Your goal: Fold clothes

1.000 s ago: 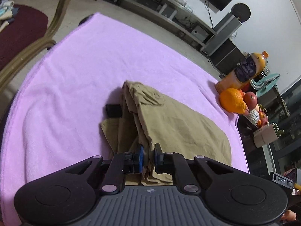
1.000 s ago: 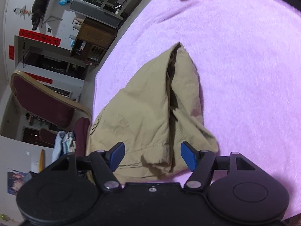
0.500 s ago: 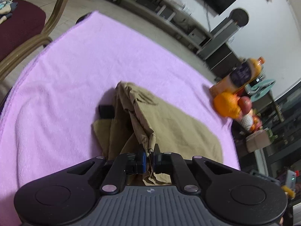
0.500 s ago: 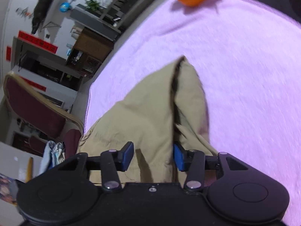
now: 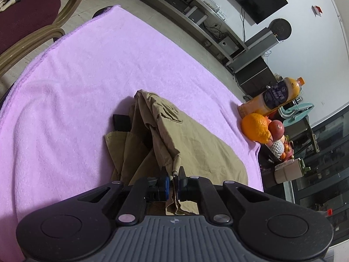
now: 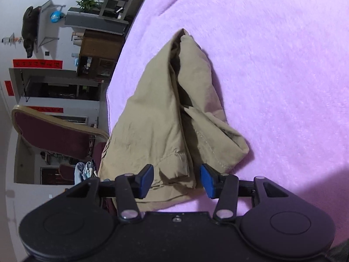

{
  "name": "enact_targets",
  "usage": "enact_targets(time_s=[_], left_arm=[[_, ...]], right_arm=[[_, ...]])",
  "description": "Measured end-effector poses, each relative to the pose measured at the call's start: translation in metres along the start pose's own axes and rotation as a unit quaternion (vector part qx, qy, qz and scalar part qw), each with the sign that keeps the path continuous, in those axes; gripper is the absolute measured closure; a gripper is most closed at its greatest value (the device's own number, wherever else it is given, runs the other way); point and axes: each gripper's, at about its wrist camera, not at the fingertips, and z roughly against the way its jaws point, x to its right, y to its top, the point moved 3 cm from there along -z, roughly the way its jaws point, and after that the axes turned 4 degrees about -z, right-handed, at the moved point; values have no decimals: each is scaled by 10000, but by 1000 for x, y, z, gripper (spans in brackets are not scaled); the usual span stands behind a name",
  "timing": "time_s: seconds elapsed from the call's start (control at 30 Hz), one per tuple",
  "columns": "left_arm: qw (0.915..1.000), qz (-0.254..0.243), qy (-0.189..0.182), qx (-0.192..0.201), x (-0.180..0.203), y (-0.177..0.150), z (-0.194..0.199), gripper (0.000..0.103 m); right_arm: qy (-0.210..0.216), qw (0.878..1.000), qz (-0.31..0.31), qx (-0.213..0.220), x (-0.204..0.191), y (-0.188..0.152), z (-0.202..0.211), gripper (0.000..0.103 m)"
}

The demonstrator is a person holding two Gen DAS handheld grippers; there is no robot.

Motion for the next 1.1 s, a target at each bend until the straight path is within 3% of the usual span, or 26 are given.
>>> enact_targets(time_s=[0.1,0.13,0.17,0.27,0.33,0.43,0.53,0.63,0.73,0.87,0.97,1.1], left_arm=[[10000,12,8,36,-1,0,2,99],[10000,43,-20,64,-1,0,4,99],[9998,114,-96,89,-1,-1,8,99],[9991,275,-277,157,3,-9,18,99],[9998,174,-57,60,7,-22,14,99],[9991,22,358,-241,9,-42,-5,98],[9968,-87,674,-417,6,-51,-20,96],[9956,-257,791,-421,6,-52,-23,94],[9955,-273,801,-415,4,-51,-22,94],[9953,-318,802,-439,4,-51,-22,93],[9940,-486,875,-443,7,-52,-24,93],[9930,-599,909,-457,8,-53,-26,92]], right_arm=[[-111,9998,11,193,-5,1,-5,62],[-167,9993,144,307,-10,1,-2,81],[-224,9985,278,422,-15,0,0,92],[-193,9901,996,966,-45,-3,23,93],[-263,9783,1655,1218,-67,-9,36,93],[-1089,9602,2269,1208,-70,-15,25,93],[-1910,9447,2501,919,-54,-15,1,93],[-2250,9277,2849,871,-53,-19,-5,88],[-2214,9197,2973,1295,-64,-22,16,83],[-1591,9156,3110,1990,-88,-22,44,72],[-1377,9177,3219,1875,-96,-26,28,73],[-1820,9062,3434,1666,-94,-25,-13,81]])
